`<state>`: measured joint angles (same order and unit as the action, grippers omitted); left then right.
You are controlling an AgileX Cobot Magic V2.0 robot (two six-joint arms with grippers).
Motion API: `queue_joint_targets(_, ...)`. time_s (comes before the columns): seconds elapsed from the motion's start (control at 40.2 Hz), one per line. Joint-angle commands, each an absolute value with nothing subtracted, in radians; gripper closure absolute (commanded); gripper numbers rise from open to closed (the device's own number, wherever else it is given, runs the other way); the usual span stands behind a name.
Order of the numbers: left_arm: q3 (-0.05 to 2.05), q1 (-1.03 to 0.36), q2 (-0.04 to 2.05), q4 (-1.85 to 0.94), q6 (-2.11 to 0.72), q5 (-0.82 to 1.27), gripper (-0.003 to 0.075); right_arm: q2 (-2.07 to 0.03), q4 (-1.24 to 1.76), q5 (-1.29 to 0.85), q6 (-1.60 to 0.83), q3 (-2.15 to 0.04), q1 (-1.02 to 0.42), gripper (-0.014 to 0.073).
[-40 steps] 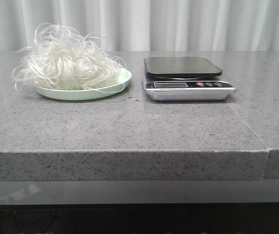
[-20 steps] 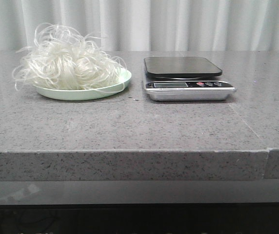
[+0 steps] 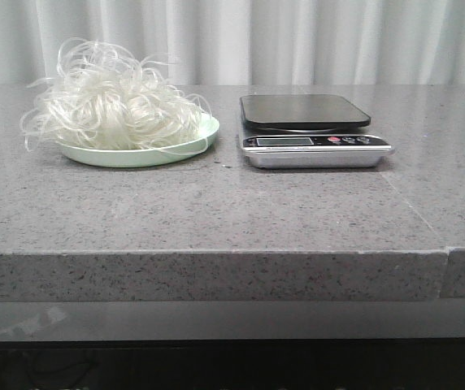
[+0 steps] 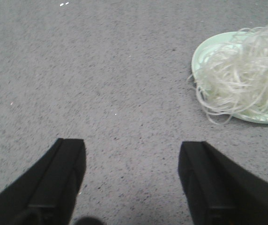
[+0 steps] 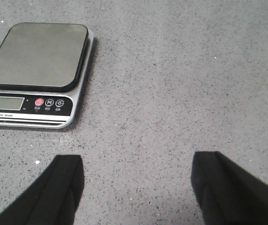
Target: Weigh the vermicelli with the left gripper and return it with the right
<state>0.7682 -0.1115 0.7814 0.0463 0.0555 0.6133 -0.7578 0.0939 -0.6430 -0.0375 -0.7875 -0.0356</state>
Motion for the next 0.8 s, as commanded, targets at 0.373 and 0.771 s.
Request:
queue_joint_targets(0.373, 1.016, -0.378, 1.136, 0.039, 0.039, 0.518, 0.0175, -0.761, 0.092, -0.578, -0.042, -0.820, -0.030, -0.0004)
queue_joint_targets(0.771, 1.263, -0.451, 1.475, 0.039, 0.039, 0.516, 0.0175, -0.761, 0.092, -0.581, -0.042, -0.820, -0.030, -0.0004)
